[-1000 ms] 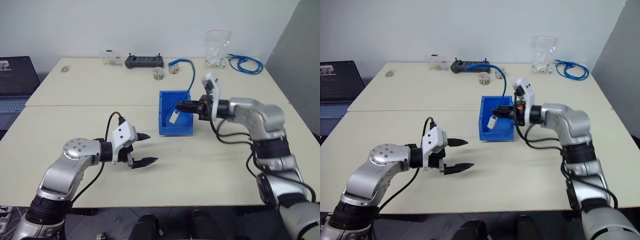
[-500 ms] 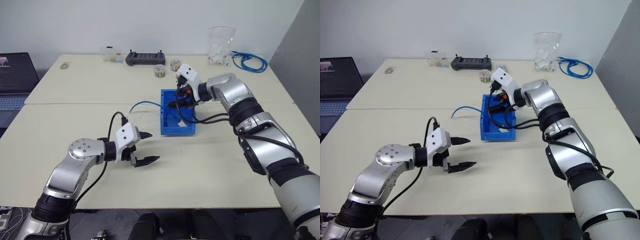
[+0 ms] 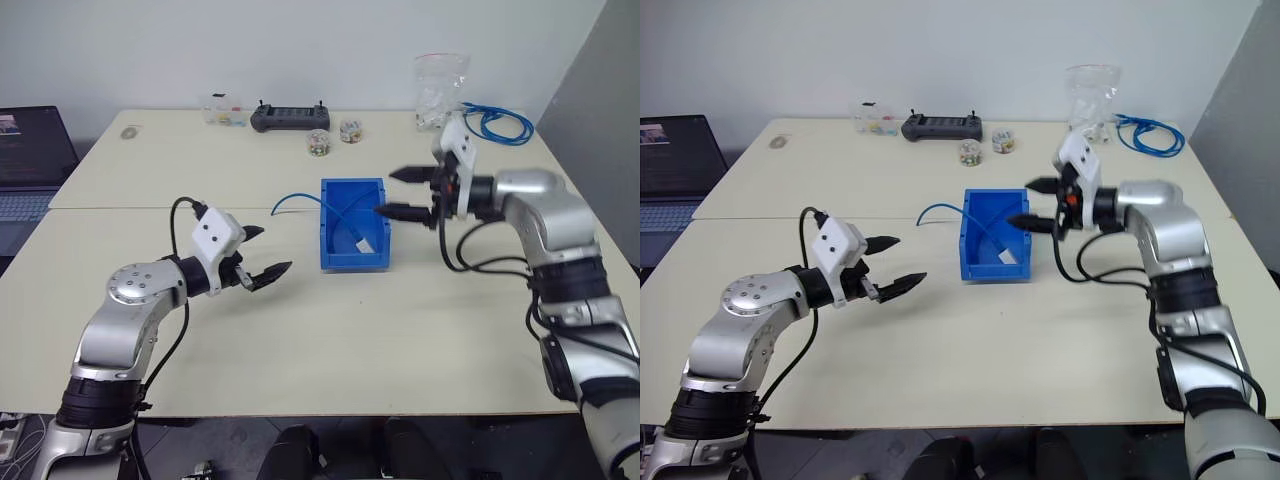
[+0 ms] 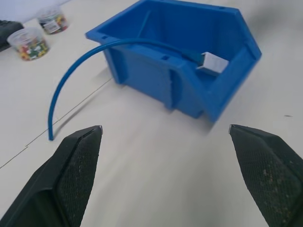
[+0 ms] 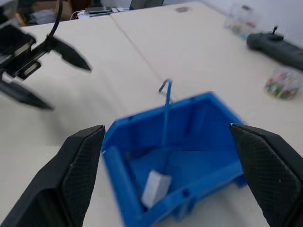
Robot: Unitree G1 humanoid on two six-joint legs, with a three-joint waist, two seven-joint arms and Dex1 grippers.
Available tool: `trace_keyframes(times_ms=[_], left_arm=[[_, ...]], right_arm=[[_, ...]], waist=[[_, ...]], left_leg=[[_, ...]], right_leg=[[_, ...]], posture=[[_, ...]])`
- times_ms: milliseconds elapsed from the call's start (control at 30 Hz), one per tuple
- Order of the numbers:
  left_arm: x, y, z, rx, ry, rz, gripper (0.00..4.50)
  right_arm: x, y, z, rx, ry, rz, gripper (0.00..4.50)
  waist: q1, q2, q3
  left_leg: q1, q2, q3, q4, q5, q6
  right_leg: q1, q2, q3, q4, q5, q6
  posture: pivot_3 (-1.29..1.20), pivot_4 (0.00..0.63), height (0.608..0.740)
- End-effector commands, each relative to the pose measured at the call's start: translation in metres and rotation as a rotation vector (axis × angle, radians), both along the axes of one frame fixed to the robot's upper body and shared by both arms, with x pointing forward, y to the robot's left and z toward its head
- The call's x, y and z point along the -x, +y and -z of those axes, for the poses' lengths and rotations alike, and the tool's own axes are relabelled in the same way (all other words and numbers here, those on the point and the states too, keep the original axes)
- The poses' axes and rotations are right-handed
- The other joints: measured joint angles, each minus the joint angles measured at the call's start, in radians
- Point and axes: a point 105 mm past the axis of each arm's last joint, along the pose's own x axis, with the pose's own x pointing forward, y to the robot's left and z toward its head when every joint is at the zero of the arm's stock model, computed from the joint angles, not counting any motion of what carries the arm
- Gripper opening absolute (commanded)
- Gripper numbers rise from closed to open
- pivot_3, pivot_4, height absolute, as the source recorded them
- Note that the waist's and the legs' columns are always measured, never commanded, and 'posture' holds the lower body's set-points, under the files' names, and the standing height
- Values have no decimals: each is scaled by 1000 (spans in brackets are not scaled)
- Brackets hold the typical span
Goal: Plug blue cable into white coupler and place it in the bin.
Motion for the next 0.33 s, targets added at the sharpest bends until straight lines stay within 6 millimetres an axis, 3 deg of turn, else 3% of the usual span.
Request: trace_keyframes(times_ms=[33,133,333], left_arm=[[2,9,-17,-2,-49,-38,4500],[4,10,-16,12,-17,-29,4500],[6,7,-11,9,15,0,4500]], right_arm=[[37,-11,2,10,10,31,4463],[46,-19,15,22,43,86,4463],[43,-29,21,51,35,157,4463]], waist=[[1,0,0],[-5,0,0],[-5,-1,0]], left_leg=[[0,0,0,0,0,0],[2,0,2,1,0,0],[9,1,3,1,1,2]], right_leg=[[0,0,0,0,0,0],[1,0,1,1,0,0],[5,1,1,6,-2,3]], posture=[[0,150,740],[0,150,740],[0,150,740]])
